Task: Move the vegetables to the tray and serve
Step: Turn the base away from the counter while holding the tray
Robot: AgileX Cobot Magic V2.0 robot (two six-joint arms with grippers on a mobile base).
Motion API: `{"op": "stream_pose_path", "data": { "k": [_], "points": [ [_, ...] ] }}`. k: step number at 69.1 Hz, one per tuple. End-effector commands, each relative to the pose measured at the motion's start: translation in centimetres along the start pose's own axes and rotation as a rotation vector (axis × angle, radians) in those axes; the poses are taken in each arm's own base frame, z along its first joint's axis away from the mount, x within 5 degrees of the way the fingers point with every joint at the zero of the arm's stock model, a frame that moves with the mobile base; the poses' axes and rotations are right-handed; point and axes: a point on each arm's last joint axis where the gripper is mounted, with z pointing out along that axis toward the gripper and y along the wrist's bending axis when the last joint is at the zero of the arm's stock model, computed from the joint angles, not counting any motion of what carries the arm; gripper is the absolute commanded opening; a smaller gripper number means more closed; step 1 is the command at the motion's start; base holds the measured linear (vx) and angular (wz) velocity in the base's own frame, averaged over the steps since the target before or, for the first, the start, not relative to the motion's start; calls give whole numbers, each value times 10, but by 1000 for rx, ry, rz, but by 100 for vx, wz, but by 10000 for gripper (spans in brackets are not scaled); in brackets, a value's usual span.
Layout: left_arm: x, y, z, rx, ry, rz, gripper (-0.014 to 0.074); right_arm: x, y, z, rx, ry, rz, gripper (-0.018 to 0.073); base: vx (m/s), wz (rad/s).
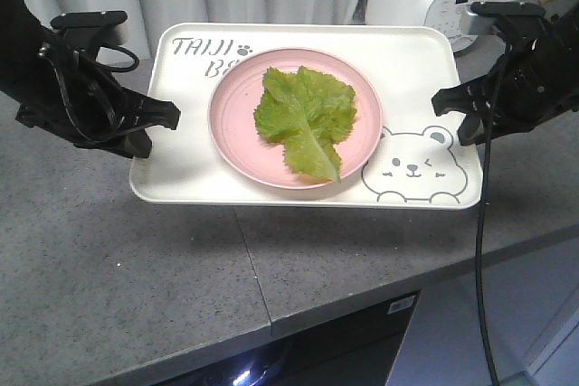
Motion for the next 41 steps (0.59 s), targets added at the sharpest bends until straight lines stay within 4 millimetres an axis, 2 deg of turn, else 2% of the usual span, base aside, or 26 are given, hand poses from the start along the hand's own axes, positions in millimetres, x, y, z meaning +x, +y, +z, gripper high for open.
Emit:
{"op": "stream_pose_path", "data": {
  "k": [1,41],
  "points": [
    [-7,-19,-28,109,-140,10,-6,-6,14,-27,-59,-118,-20,-6,0,-22],
    [-7,-19,-28,109,-140,10,-6,-6,14,-27,-59,-119,-20,-6,0,-20]
  ]
}}
